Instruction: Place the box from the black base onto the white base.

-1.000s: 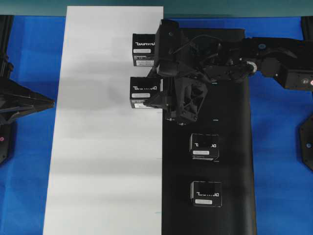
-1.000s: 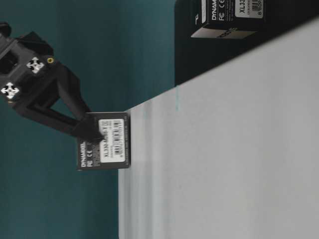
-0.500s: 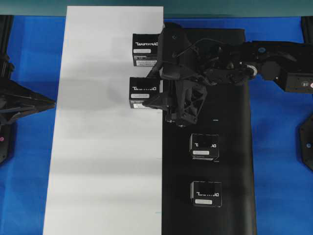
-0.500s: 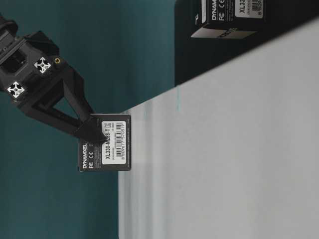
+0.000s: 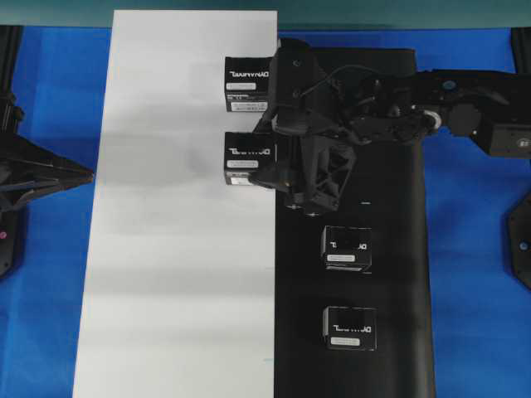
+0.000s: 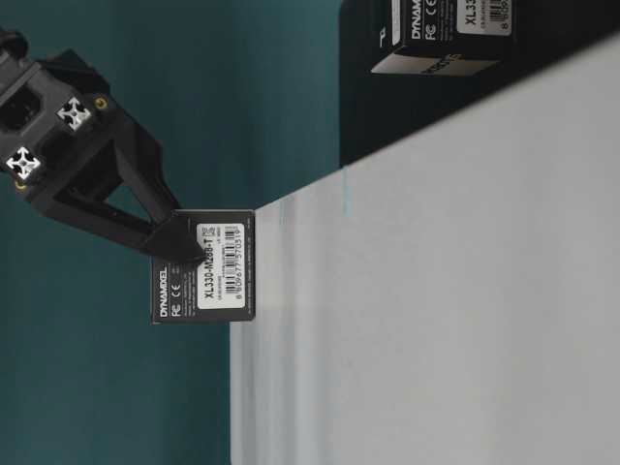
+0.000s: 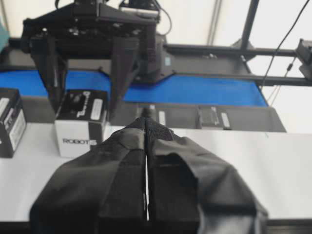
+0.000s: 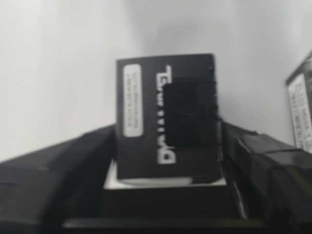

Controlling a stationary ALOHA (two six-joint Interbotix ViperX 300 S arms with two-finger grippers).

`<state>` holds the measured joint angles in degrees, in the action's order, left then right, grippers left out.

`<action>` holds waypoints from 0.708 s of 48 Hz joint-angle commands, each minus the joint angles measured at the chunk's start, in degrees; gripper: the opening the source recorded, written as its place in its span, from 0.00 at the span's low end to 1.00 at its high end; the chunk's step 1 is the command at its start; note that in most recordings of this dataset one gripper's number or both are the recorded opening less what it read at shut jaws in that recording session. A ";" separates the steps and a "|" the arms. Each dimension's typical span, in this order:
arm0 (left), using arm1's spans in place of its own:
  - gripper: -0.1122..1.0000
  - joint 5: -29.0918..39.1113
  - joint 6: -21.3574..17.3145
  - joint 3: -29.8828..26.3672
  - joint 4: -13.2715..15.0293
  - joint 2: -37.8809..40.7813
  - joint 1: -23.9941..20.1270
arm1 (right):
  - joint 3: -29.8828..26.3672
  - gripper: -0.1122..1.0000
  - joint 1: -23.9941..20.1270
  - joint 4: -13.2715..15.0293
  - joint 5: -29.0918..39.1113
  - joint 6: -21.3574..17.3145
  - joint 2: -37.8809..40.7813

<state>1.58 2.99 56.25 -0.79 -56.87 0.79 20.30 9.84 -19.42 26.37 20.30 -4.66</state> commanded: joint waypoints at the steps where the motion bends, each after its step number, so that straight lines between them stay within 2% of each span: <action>1: 0.06 0.00 0.09 -1.32 -0.18 0.18 0.00 | -0.18 0.90 -0.35 -0.18 -0.70 0.09 -0.53; 7: 0.06 1.05 0.09 -1.32 -0.09 0.18 0.00 | 0.00 0.99 -0.62 -0.09 -2.37 0.44 -0.53; 21: 0.06 1.67 0.09 -1.41 -0.09 0.09 0.00 | -0.09 0.99 -0.62 -0.18 -4.13 0.53 -2.55; 34: 0.06 1.76 0.09 -1.41 -0.18 0.00 0.00 | 1.93 0.99 -1.41 -0.09 -3.78 0.79 -10.63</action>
<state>3.43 3.08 56.25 -0.79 -57.04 0.79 21.88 8.88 -19.42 22.76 20.92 -12.30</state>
